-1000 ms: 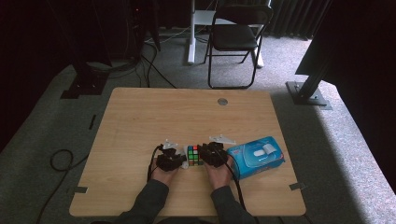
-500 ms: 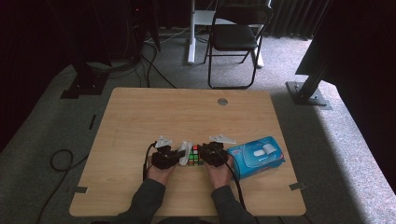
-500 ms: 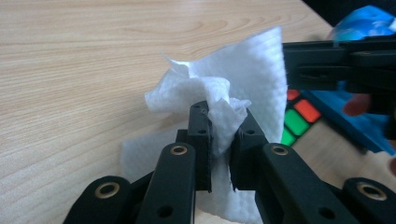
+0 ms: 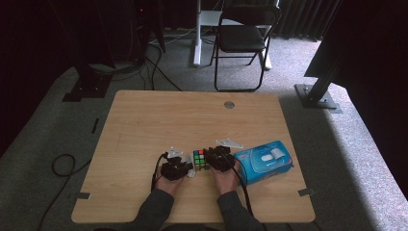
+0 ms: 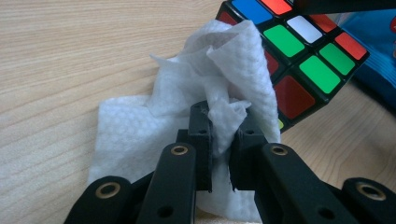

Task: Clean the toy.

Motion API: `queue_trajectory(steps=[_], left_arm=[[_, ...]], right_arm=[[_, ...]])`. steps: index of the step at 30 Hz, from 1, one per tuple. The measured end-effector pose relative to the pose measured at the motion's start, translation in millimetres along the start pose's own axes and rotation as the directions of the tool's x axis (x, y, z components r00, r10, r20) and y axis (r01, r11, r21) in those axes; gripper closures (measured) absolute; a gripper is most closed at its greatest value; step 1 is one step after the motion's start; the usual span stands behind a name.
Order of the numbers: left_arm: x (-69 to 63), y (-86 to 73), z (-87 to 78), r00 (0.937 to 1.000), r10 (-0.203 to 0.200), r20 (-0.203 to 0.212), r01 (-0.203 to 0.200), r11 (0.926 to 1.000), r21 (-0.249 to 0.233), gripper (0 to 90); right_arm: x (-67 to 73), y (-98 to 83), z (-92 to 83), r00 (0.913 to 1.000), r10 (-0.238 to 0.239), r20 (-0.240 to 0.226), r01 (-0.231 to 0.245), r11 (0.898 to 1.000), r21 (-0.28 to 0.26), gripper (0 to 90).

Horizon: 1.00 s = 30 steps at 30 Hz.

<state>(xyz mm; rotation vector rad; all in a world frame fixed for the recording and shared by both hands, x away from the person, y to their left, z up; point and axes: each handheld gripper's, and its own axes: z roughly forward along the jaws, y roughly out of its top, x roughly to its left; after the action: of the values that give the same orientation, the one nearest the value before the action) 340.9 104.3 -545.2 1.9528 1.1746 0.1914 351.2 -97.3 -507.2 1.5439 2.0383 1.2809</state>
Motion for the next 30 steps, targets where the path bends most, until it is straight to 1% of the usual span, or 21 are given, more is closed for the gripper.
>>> queue_trajectory(steps=[1,4,10,12,16,20,22,23,25,27,29,30], left_arm=[[0.0,0.5,0.0,1.0,0.004,-0.002,-0.004,1.0,0.003,81.8],[3.0,1.3,-0.8,1.0,-0.005,-0.005,0.005,1.0,-0.006,81.4],[12.4,4.6,-8.3,0.9989,-0.037,-0.03,0.036,0.9989,-0.031,81.2],[16.5,5.7,-11.6,0.9979,-0.052,-0.038,0.05,0.9978,-0.044,81.2],[23.4,6.2,-16.7,0.996,-0.07,-0.055,0.067,0.996,-0.059,81.2],[29.4,5.8,-19.2,0.9941,-0.085,-0.068,0.081,0.9948,-0.063,81.1],[30.8,4.7,-18.7,0.9933,-0.091,-0.071,0.087,0.994,-0.068,81.1],[31.6,4.0,-18.6,0.9936,-0.087,-0.072,0.082,0.9944,-0.067,81.1],[32.8,1.8,-17.2,0.9933,-0.091,-0.072,0.086,0.9941,-0.066,81.1],[33.8,0.1,-16.9,0.9928,-0.098,-0.07,0.093,0.9936,-0.063,81.0],[34.5,-0.7,-17.4,0.9922,-0.103,-0.069,0.099,0.9929,-0.067,81.0],[35.1,-0.6,-17.8,0.9926,-0.099,-0.071,0.094,0.9933,-0.068,81.0]], right_arm=[[0.0,0.1,0.0,1.0,-0.001,0.0,0.001,1.0,0.0,70.4],[0.8,0.3,0.4,1.0,0.002,0.003,-0.002,1.0,0.0,70.4],[4.8,1.8,4.7,1.0,0.004,0.006,-0.004,1.0,-0.002,70.5],[7.5,3.0,6.7,1.0,0.006,0.008,-0.006,1.0,0.001,70.6],[11.6,5.3,10.8,1.0,0.001,0.008,-0.001,1.0,0.005,70.6],[14.0,6.8,13.9,0.9999,0.01,-0.003,-0.01,1.0,0.011,70.5],[13.7,7.2,14.4,0.9999,0.013,-0.008,-0.013,1.0,0.016,67.0],[13.4,7.1,14.1,0.9998,0.015,-0.01,-0.015,1.0,0.019,66.3],[12.7,6.1,11.2,0.9994,0.027,-0.02,-0.027,0.999,0.019,63.8],[13.1,4.0,6.2,0.9992,0.028,-0.028,-0.027,1.0,0.01,61.8],[11.4,1.3,2.0,0.9989,0.032,-0.033,-0.032,0.999,0.006,61.5],[10.3,-0.2,0.4,0.9989,0.033,-0.033,-0.033,0.999,0.01,61.5]])
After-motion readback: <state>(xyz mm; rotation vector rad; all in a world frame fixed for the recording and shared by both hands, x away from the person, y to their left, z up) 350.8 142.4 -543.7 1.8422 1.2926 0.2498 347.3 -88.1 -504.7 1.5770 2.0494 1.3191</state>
